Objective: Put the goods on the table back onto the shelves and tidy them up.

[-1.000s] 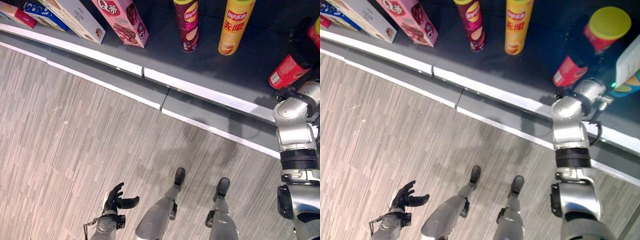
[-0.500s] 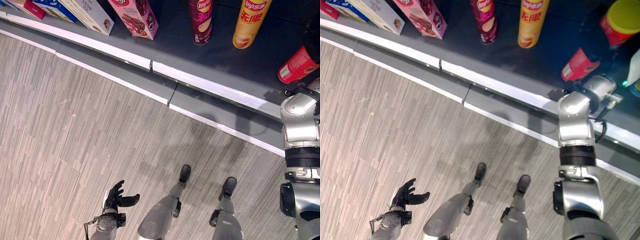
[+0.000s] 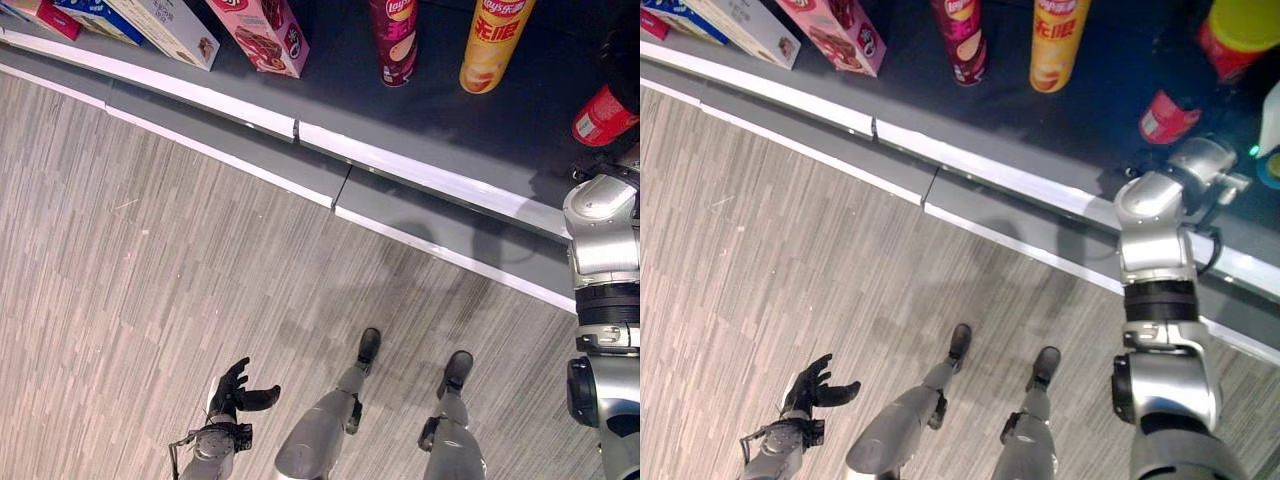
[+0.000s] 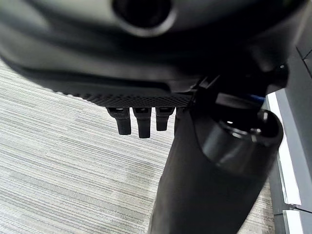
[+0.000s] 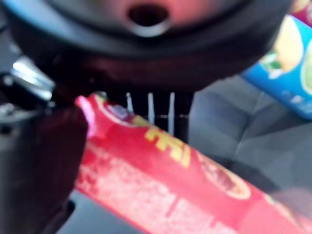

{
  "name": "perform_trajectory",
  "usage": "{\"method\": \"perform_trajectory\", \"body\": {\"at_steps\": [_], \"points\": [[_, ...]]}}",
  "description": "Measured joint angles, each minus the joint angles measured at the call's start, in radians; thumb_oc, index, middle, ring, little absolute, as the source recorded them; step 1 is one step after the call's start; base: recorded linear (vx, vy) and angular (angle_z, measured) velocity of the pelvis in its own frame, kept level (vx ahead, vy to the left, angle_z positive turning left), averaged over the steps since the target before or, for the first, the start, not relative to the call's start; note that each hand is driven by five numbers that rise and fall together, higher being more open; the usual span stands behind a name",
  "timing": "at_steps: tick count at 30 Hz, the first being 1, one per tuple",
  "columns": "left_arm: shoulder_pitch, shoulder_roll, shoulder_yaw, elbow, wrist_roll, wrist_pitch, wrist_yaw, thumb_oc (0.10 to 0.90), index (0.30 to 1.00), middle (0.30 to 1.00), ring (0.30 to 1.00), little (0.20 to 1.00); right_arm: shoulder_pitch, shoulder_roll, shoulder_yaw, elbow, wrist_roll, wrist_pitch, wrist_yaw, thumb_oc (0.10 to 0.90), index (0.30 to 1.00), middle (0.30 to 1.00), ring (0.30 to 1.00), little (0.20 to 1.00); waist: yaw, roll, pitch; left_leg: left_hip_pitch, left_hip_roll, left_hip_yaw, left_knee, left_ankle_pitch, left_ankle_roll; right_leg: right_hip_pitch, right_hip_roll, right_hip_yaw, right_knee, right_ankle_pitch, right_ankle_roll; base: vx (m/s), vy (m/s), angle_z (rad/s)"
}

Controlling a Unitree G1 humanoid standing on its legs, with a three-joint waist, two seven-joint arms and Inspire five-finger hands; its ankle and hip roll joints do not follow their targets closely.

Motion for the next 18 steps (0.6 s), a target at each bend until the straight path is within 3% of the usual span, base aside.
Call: {"method": "perform_trajectory", "body": {"at_steps": [8, 12, 14, 16, 17, 18], "points": [[-0.002, 0.0, 0.001, 0.003, 0.0, 0.002, 0.001, 0.8, 0.9, 0.9, 0.9, 0.9, 0.021, 0.045, -0.001, -0.008, 0.001, 0.0, 0.0, 0.8, 0.9, 0.9, 0.9, 0.9, -0.022, -0.023, 0.007, 0.014, -0.014, 0.038, 0.052, 0.0, 0.0, 0.03, -0.014, 0.029, 0.0, 0.006, 0.003, -0.02, 0.01, -0.06], [-0.005, -0.012, 0.008, 0.024, 0.001, 0.01, 0.001, 0.8, 0.9, 0.9, 0.9, 0.9, 0.137, 0.094, -0.018, -0.165, -0.007, 0.0, 0.0, 0.8, 0.9, 0.9, 0.9, 0.9, -0.045, -0.038, 0.001, 0.071, 0.002, 0.042, 0.012, 0.0, 0.0, 0.058, 0.0, 0.048, 0.0, 0.007, 0.003, -0.01, -0.004, -0.13], [-0.005, -0.017, 0.032, 0.065, 0.001, 0.033, 0.003, 0.8, 0.9, 0.9, 0.9, 0.9, 0.263, 0.165, -0.022, -0.296, -0.012, -0.001, 0.015, 0.8, 0.9, 0.9, 0.9, 0.9, -0.071, -0.088, -0.021, 0.108, 0.012, 0.049, 0.008, 0.0, 0.0, 0.09, 0.009, 0.053, 0.0, 0.007, 0.003, 0.05, -0.034, -0.15], [-0.01, -0.036, 0.111, 0.132, 0.002, 0.064, 0.005, 0.8, 0.9, 0.9, 0.9, 0.9, 0.447, 0.282, -0.044, -0.481, -0.006, -0.038, 0.093, 0.8, 0.9, 0.9, 0.9, 0.9, -0.107, -0.164, -0.059, 0.158, 0.028, 0.061, 0.0, -0.001, -0.002, 0.129, 0.025, 0.056, 0.0, 0.006, 0.002, 0.1, -0.02, -0.19], [-0.008, -0.039, 0.152, 0.176, 0.002, 0.075, 0.006, 0.8, 0.9, 0.9, 0.9, 0.9, 0.588, 0.34, -0.039, -0.545, 0.015, -0.089, 0.154, 0.8, 0.9, 0.9, 0.9, 0.9, -0.123, -0.216, -0.089, 0.197, 0.037, 0.066, 0.0, -0.019, -0.023, 0.165, 0.032, 0.057, -0.001, -0.007, -0.01, 0.11, -0.007, -0.25], [0.007, -0.04, 0.188, 0.23, 0.002, 0.093, 0.011, 0.8, 0.9, 0.9, 0.9, 0.9, 0.834, 0.425, -0.035, -0.558, 0.096, -0.131, 0.251, 0.8, 0.9, 0.9, 0.9, 0.9, -0.144, -0.301, -0.183, 0.235, 0.053, 0.088, -0.001, -0.051, -0.051, 0.197, 0.046, 0.067, -0.001, -0.018, -0.012, 0.09, -0.03, -0.34]]}}
